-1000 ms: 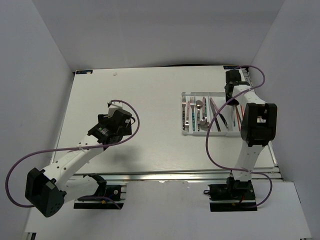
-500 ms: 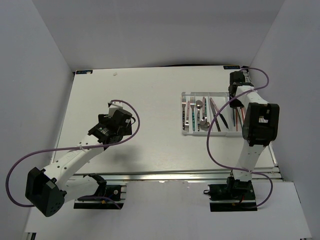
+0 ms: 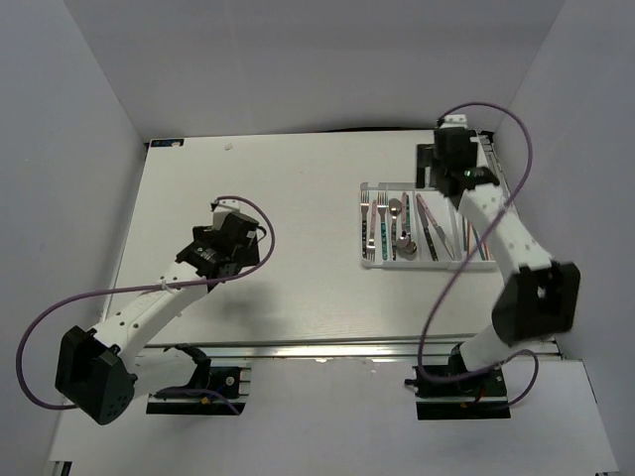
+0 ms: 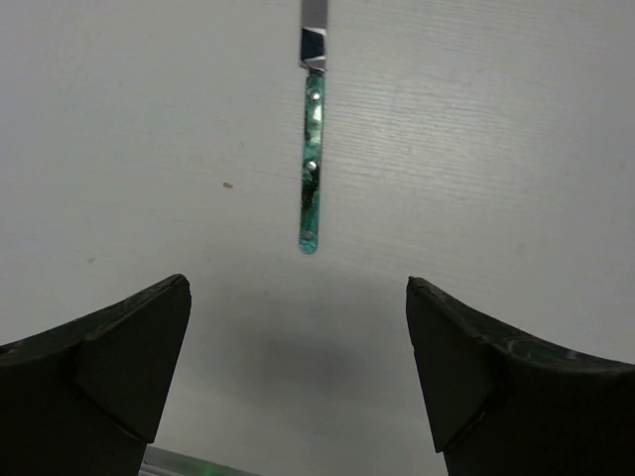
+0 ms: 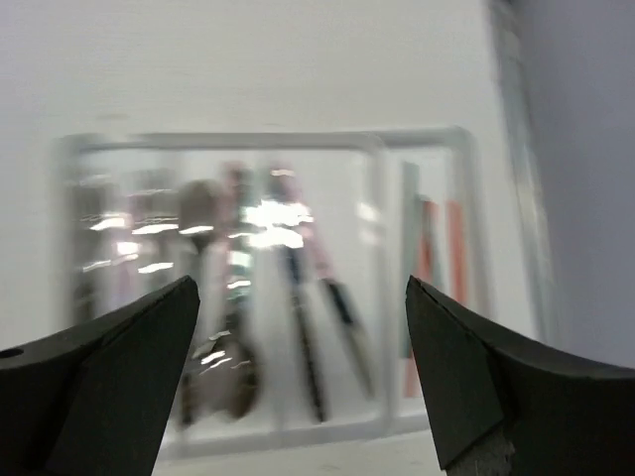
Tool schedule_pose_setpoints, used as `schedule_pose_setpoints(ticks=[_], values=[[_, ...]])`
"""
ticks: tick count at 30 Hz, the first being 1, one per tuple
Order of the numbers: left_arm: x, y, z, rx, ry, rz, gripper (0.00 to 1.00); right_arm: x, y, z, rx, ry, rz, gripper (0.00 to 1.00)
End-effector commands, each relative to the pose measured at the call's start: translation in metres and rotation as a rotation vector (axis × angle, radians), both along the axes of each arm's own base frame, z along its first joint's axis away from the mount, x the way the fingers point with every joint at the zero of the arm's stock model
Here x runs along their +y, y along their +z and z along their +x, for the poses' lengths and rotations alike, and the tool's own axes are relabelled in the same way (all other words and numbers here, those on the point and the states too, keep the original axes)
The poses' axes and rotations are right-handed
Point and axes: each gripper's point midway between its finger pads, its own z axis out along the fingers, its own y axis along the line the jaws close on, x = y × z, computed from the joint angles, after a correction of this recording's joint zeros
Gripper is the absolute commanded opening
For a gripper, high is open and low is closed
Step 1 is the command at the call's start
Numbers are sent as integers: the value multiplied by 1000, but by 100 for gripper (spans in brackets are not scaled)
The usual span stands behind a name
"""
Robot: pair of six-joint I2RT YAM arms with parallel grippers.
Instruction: Sort the eating utensils into containers
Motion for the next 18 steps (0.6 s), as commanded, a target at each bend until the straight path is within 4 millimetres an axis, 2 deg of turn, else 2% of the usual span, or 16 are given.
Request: schedule_pose_setpoints(ticks=[1, 2, 3, 5, 6, 7, 9, 11, 13, 14, 16, 17, 18], values=[[8, -3, 15, 11, 73, -140, 98, 96, 69, -29, -280, 301, 191, 89], [11, -12, 18, 38, 92, -176, 98, 122, 77, -46, -387, 433, 339, 89], [24, -19, 24, 54, 138, -221, 98, 158, 83, -69, -413, 653, 468, 89], [20, -37, 34, 122, 138, -275, 98, 172, 74, -99, -447, 727, 601, 89], [26, -42, 37, 148, 163, -270, 98, 181, 81, -108, -465, 774, 649, 89], [26, -41, 44, 151, 169, -271, 98, 183, 78, -112, -445, 775, 670, 89], [23, -57, 52, 202, 170, -290, 98, 186, 69, -119, -370, 755, 695, 89], [18, -63, 61, 222, 165, -311, 97, 188, 64, -124, -344, 763, 706, 89], [18, -84, 66, 286, 186, -309, 95, 190, 58, -131, -325, 776, 719, 89], [16, -91, 68, 306, 186, -315, 91, 188, 63, -135, -341, 782, 721, 89], [18, -110, 70, 355, 210, -298, 81, 186, 58, -139, -345, 784, 721, 89], [18, -117, 69, 374, 218, -297, 67, 185, 64, -143, -365, 790, 720, 89], [16, -126, 65, 398, 222, -299, 59, 185, 64, -146, -369, 798, 721, 89]])
